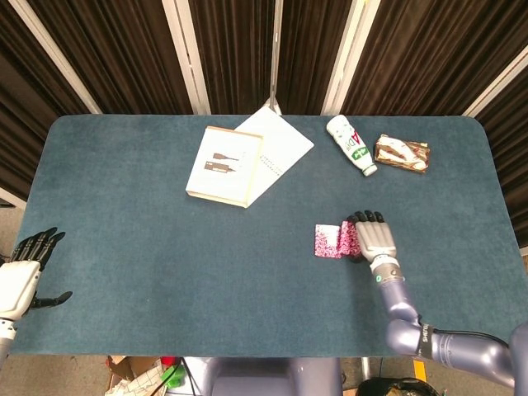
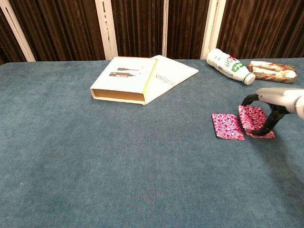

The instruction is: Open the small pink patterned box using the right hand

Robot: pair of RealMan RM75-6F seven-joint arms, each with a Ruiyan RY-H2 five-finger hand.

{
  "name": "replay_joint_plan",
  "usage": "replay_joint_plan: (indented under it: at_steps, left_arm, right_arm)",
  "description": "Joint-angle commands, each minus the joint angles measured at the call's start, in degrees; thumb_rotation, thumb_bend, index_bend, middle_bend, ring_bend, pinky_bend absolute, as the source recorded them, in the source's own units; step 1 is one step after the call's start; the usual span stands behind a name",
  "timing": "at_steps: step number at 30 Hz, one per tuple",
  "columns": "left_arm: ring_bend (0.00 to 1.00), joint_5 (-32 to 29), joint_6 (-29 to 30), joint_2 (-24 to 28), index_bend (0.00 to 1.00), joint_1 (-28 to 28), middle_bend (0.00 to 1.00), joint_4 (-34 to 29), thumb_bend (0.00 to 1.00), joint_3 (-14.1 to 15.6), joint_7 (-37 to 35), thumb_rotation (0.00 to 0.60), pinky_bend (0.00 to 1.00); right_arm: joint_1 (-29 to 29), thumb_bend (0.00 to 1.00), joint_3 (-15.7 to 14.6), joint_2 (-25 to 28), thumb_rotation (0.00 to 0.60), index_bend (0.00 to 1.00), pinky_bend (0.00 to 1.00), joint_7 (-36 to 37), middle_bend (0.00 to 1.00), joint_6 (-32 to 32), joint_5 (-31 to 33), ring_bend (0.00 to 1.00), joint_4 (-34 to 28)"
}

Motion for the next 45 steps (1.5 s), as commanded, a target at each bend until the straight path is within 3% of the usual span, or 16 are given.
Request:
replay_joint_plan:
  at_steps: [1, 11, 18, 20, 24, 26, 36, 39, 45]
  left_arm:
    - [0.00, 0.06, 0.10, -0.04, 0.00, 0.02, 0.00, 0.02, 0.07, -0.03, 0.07, 0.600, 0.00]
    - [0.00, 0.42, 0.26, -0.22, 0.00, 0.02, 0.00, 0.13, 0.07, 0.00, 0.32, 0.600, 0.00]
    - [0.00, 0.20, -0.05, -0.30, 0.00, -0.13, 0.00, 0.01, 0.07, -0.04, 0.76, 0.600, 0.00]
    - [0.00, 0.09, -0.11, -0.29, 0.00, -0.12, 0.00, -0.01, 0.07, -0.03, 0.87, 0.600, 0.00]
    - [0.00, -0.06, -0.17, -0.21, 0.00, -0.12, 0.00, -0.05, 0.07, -0.06, 0.88, 0.600, 0.00]
    - [0.00, -0.04, -0.14, -0.19, 0.00, -0.11, 0.00, -0.05, 0.07, -0.08, 0.82, 0.600, 0.00]
    - [0.00, 0.57, 0.50, 0.07, 0.00, 0.23, 0.00, -0.09, 0.07, 0.20, 1.13, 0.600, 0.00]
    - [0.00, 1.07, 1.22, 0.22, 0.00, 0.57, 0.00, -0.10, 0.07, 0.32, 0.96, 0.600, 0.00]
    - [0.00, 3.12, 4.91, 0.52, 0.00, 2.08, 0.00, 0.24, 0.07, 0.51, 0.89, 0.600, 0.00]
  right_arm:
    - [-0.87, 0.33, 0.04, 1.83, 0.600, 0.57, 0.00, 0.66, 0.14, 0.68, -0.76, 0.00, -0.99]
    - [-3.94, 0.33, -0.94, 6.59, 0.600, 0.58, 0.00, 2.92, 0.14, 0.06, -0.54, 0.00, 0.49]
    - [-5.00, 0.33, -1.89, 7.02, 0.600, 0.56, 0.00, 3.43, 0.14, -1.77, -0.11, 0.00, 2.35]
    - [-5.10, 0.33, -2.18, 6.78, 0.600, 0.50, 0.00, 3.02, 0.13, -2.03, 0.18, 0.00, 2.77]
    - [-4.60, 0.33, -2.95, 6.91, 0.600, 0.12, 0.00, 0.70, 0.01, -3.34, 2.78, 0.00, 2.26]
    - [-4.31, 0.33, -3.11, 7.13, 0.600, 0.03, 0.00, -0.26, 0.00, -3.53, 4.10, 0.00, 1.59]
    - [-4.71, 0.33, -4.01, 9.75, 0.600, 0.00, 0.00, -3.35, 0.00, 1.67, 4.90, 0.00, -4.81]
    - [-6.09, 0.33, -4.94, 11.58, 0.600, 0.00, 0.00, -3.21, 0.00, 4.32, 2.89, 0.00, -7.67]
    - [-12.92, 0.33, -8.38, 16.88, 0.600, 0.00, 0.00, 2.18, 0.00, 16.11, -13.98, 0.00, -14.15]
